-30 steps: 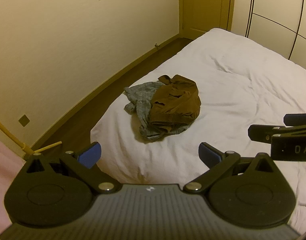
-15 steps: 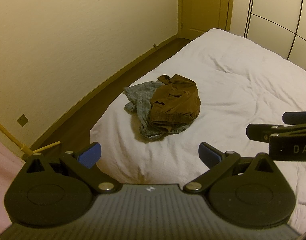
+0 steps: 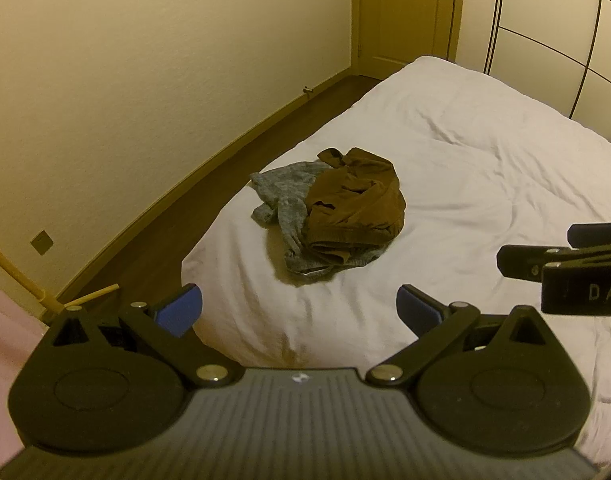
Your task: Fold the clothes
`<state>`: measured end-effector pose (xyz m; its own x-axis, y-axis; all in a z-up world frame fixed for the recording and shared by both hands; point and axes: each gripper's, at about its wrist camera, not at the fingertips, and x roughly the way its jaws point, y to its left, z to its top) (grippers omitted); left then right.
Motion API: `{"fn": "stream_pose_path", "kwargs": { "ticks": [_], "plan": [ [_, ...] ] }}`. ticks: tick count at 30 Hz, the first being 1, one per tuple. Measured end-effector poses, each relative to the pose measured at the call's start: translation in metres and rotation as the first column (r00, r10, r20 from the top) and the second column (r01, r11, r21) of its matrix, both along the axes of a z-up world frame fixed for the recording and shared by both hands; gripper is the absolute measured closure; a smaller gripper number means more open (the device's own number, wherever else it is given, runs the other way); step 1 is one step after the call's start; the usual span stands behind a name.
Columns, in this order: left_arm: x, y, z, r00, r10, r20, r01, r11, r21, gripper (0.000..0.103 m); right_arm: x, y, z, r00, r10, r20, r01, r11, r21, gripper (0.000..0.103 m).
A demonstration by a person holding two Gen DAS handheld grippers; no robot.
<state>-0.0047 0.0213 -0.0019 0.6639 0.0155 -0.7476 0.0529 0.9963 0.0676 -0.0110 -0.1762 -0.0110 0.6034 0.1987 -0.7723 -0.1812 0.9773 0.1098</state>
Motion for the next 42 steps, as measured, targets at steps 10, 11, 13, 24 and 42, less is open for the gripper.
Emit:
{"fn": "stream_pose_path", "kwargs": {
  "ticks": [10, 11, 13, 24, 42],
  "plan": [
    [0.004, 0.021, -0.006, 1.0, -0.008, -0.024, 0.008, 1.0, -0.005, 0.001, -0.002, 0.017, -0.008, 0.999, -0.024, -0.023, 0.024, 1.0, -0.001, 0.014],
    [0.005, 0.022, -0.007, 1.0, -0.01, -0.026, 0.01, 1.0, -0.009, 0.001, -0.002, 0.017, -0.009, 0.999, -0.024, -0.026, 0.024, 1.0, -0.003, 0.014],
    [0.008, 0.023, -0.009, 0.999, -0.01, -0.035, 0.01, 1.0, -0.016, 0.001, 0.0, 0.017, -0.01, 0.999, -0.025, -0.034, 0.024, 1.0, -0.008, 0.014],
    [0.037, -0.002, -0.024, 0.997, 0.006, -0.081, -0.007, 1.0, -0.01, 0.001, 0.036, -0.001, -0.027, 0.996, 0.008, -0.084, -0.009, 1.0, -0.015, 0.014],
    [0.103, -0.056, -0.02, 0.993, 0.067, -0.093, -0.066, 0.998, 0.021, 0.001, 0.118, -0.053, -0.03, 0.994, 0.061, -0.087, -0.059, 0.998, 0.028, 0.014]
  ]
}}
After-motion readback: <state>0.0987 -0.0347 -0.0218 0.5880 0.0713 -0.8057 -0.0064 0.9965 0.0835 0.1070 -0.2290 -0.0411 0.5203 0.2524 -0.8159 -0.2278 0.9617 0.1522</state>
